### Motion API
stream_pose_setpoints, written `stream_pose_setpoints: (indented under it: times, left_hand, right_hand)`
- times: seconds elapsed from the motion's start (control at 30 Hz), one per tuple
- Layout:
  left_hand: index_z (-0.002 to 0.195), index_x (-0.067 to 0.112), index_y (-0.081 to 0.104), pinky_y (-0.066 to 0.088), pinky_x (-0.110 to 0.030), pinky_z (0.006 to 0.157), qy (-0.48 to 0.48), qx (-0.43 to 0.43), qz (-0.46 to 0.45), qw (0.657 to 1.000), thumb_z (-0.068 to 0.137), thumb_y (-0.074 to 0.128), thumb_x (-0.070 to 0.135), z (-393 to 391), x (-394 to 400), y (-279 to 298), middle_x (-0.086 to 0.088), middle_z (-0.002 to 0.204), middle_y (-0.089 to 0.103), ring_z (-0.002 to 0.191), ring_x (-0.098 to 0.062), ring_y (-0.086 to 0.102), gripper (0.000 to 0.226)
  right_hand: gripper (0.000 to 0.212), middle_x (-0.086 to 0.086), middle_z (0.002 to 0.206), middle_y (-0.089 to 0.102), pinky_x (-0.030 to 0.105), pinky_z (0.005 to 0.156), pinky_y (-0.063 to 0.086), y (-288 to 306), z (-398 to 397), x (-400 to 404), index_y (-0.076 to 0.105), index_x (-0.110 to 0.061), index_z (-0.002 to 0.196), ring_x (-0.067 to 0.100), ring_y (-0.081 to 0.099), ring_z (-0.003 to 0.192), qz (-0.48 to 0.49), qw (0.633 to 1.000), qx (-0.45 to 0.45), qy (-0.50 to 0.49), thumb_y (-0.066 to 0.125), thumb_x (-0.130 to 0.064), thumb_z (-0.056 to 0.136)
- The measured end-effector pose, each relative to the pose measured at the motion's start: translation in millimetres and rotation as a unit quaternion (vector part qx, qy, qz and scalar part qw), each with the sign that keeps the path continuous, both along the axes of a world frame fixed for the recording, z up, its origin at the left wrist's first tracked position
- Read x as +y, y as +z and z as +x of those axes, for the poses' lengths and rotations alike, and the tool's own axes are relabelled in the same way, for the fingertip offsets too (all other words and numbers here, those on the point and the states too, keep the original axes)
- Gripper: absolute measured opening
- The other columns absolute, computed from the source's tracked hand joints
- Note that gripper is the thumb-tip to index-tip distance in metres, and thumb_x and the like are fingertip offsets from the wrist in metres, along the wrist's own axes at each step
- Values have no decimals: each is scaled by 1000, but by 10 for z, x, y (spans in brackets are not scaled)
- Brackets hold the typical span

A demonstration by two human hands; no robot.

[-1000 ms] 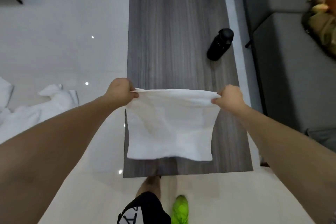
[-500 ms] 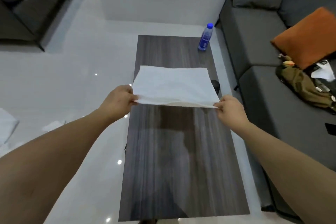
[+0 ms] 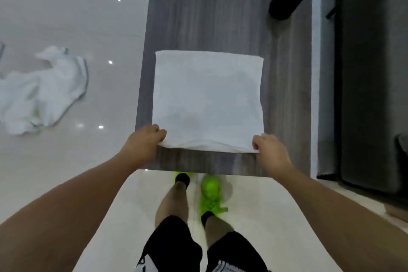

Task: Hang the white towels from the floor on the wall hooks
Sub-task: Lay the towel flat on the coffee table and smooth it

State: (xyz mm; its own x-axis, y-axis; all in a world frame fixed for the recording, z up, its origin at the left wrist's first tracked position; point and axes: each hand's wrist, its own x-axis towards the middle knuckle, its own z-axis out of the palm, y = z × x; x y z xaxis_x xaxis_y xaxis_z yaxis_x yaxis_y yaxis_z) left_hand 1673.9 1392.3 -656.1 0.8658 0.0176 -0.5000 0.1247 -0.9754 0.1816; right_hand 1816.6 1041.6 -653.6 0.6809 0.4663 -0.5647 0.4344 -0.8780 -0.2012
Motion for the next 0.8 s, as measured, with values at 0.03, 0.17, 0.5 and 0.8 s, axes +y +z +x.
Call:
stream_pose_setpoints:
  times: [0.03,0.17,0.5,0.8]
  left_hand:
    - [93,16,54,48,-38,63,-2,28,-5,1000,76,64,4,-161,-107,-113,-1,90,51,83,-23,51,24]
    - [103,14,56,49,-42,72,5,100,-19,995,80,52,-1,-471,-336,-303,-4,99,52,94,-25,52,28]
    - [126,20,57,49,-39,92,-32,216,22,976,95,47,35,787,-180,-35,-3,125,56,115,-22,55,35]
    - [132,13,53,45,-41,99,28,-23,-45,998,97,51,26,2305,-6,-261,-11,135,50,119,-29,48,38]
  right_hand:
    - [20,5,93,54,32,66,38,-112,-146,-86,55,-14,89,25,50,89,-20,1000,18,12,56,3,78]
    - [24,2,100,53,31,72,43,-318,-452,-314,54,-17,95,22,50,94,-69,995,71,27,51,2,81]
    - [36,1,108,64,30,76,49,-110,308,423,64,-17,106,21,62,95,-105,981,162,2,73,-42,81]
    - [36,9,120,59,37,89,46,-517,1385,1781,58,-15,125,28,53,109,81,990,-108,-28,63,-15,89]
